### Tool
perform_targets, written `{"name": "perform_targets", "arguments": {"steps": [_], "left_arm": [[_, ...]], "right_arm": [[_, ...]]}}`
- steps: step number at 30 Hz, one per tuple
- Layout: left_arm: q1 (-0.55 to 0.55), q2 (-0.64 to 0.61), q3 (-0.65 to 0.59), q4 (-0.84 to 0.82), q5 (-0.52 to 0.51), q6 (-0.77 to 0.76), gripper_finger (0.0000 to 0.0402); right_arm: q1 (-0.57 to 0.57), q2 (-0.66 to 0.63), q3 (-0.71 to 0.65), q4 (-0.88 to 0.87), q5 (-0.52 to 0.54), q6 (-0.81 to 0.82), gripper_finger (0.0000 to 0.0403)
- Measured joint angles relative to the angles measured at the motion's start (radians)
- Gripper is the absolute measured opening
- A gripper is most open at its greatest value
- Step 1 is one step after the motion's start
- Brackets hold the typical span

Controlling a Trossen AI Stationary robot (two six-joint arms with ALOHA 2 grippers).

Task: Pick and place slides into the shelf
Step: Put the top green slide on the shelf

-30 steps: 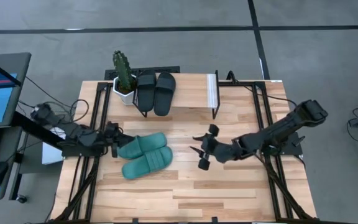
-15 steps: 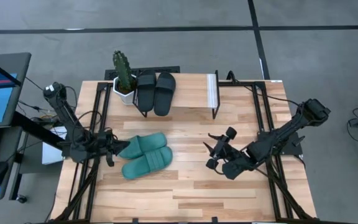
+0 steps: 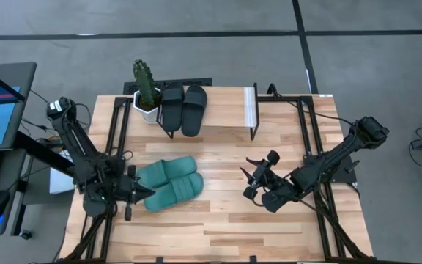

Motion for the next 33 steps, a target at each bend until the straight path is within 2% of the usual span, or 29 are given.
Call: {"name": "perform_targets", "arguments": {"steps": [3,8,11,16,20,25,29,33], "left_arm": [[0.001,0.045,0.06,-0.175,0.022,-0.086,0.0],[0.038,0.088,0.133,-0.374,0.048,-0.197,0.0],[0.089,0.093,0.156,-0.439,0.095,-0.236,0.0],[0.198,0.107,0.194,-0.549,0.243,-0.317,0.0],[0.245,0.123,0.206,-0.634,0.33,-0.355,0.0],[0.29,0.151,0.213,-0.825,0.46,-0.425,0.0],[0.304,0.198,0.213,-0.917,0.498,-0.449,0.0],[0.31,0.254,0.213,-0.922,0.522,-0.411,0.0]], "right_arm": [[0.0,0.021,0.0,-0.001,-0.028,0.019,0.0157],[0.0,0.06,0.0,-0.002,-0.054,0.052,0.0153],[0.0,0.06,0.0,-0.025,-0.063,0.104,0.015],[0.01,0.06,-0.001,-0.084,-0.075,0.18,0.0145],[0.022,0.06,-0.001,-0.098,-0.079,0.183,0.014],[0.032,0.06,-0.001,-0.117,-0.079,0.183,0.0135],[0.033,0.06,-0.001,-0.131,-0.081,0.184,0.0134],[0.033,0.06,-0.001,-0.132,-0.082,0.189,0.0134]]}}
